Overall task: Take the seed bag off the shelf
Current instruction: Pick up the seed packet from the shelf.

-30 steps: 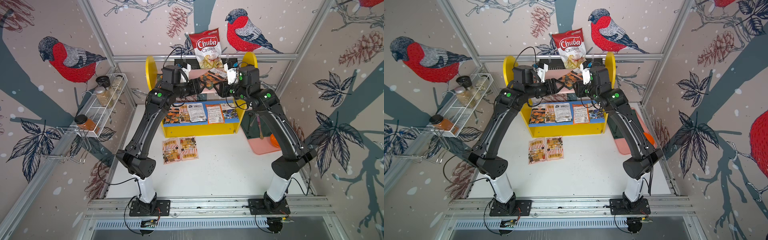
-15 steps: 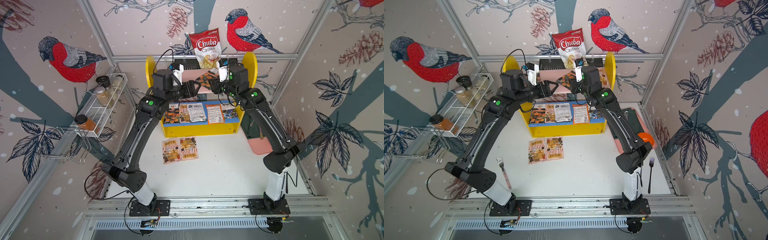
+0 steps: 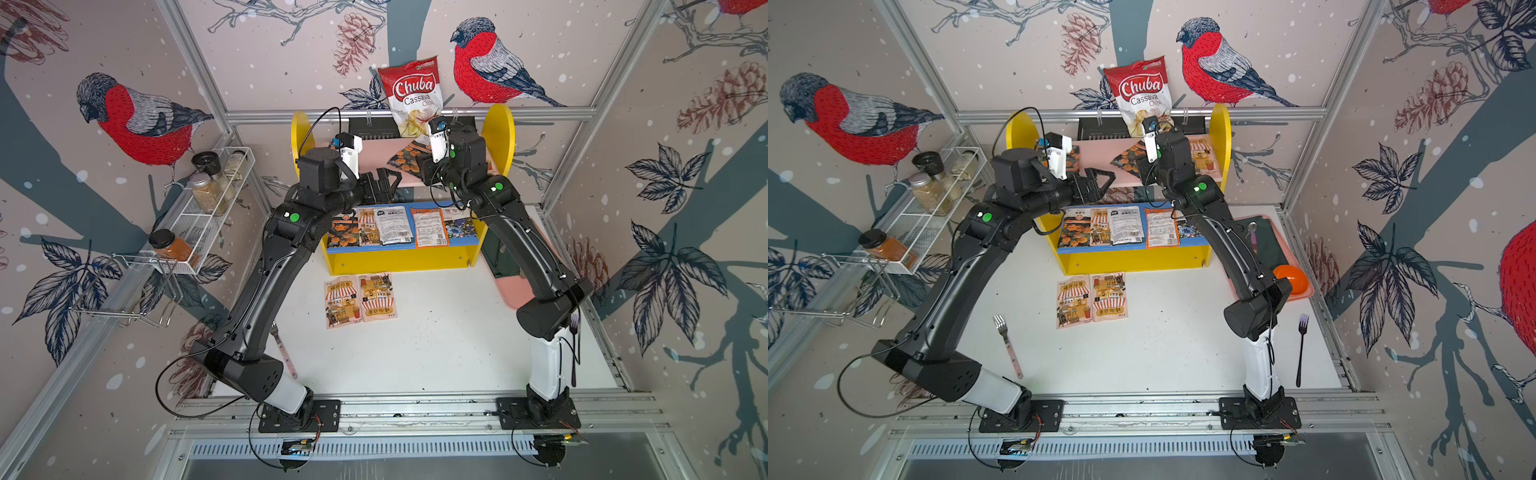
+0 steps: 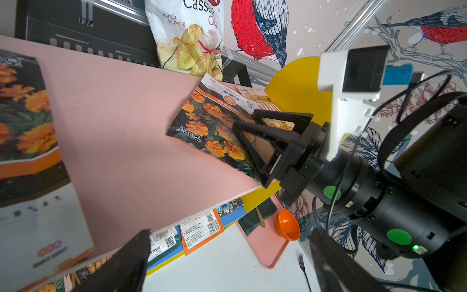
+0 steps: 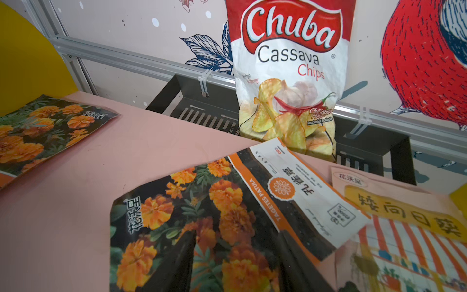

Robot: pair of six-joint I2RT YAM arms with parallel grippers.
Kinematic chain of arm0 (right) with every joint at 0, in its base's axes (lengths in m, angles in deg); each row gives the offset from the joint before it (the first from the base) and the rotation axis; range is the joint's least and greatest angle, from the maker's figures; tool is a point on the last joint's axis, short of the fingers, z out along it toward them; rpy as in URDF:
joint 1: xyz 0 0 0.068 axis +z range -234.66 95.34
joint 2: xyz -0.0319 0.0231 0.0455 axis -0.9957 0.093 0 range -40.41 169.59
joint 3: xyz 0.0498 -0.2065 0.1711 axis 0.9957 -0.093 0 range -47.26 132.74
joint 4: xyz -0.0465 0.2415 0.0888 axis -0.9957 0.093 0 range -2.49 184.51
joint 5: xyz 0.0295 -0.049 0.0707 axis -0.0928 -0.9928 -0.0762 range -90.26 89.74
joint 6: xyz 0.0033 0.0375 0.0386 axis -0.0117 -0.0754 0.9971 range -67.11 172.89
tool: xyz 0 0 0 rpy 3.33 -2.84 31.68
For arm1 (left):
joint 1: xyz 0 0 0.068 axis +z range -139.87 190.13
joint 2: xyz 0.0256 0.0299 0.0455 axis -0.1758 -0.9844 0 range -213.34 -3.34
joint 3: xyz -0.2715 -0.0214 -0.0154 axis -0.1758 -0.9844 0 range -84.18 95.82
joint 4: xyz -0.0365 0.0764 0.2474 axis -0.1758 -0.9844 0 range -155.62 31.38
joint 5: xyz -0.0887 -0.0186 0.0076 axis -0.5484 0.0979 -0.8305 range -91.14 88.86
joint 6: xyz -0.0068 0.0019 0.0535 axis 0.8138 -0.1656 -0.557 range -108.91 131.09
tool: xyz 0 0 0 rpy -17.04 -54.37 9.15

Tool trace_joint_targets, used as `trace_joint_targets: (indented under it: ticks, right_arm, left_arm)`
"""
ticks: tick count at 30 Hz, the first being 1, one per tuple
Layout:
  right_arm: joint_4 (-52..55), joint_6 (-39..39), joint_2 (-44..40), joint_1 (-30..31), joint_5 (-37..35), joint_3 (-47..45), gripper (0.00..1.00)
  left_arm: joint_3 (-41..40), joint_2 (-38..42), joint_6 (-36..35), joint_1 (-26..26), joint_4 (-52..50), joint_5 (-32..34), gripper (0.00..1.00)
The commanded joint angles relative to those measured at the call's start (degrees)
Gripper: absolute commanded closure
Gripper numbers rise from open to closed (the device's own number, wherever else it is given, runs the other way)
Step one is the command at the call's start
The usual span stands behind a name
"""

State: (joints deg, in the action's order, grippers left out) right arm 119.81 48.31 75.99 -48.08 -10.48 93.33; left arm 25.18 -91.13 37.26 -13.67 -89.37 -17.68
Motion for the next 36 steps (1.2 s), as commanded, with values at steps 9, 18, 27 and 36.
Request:
trace_joint_targets:
  ticks: [9,18,27,36]
  right_arm:
    - [8.3,-3.1,-0.4,0.1,3.9,2.3,0.44]
    - [11.3,-3.5,-0.9,0.0,5.1,2.3,0.44]
    - [14.9,-3.7,-4.6,0.8,6.4,1.4,0.44]
    - [16.4,-3.3,-8.7,1.7,6.8,-2.6,0.45]
  left_arm:
    - [-1.1,-0.2,-0.3,0.2,2.8,-1.2,0.03]
    - [-2.2,0.5,-0.7,0.2,3.0,-0.6,0.03]
    - [-2.6,0.5,-0.8,0.3,3.3,-0.4,0.03]
    - [-2.6,-0.1,-0.5,0.4,4.2,-1.2,0.03]
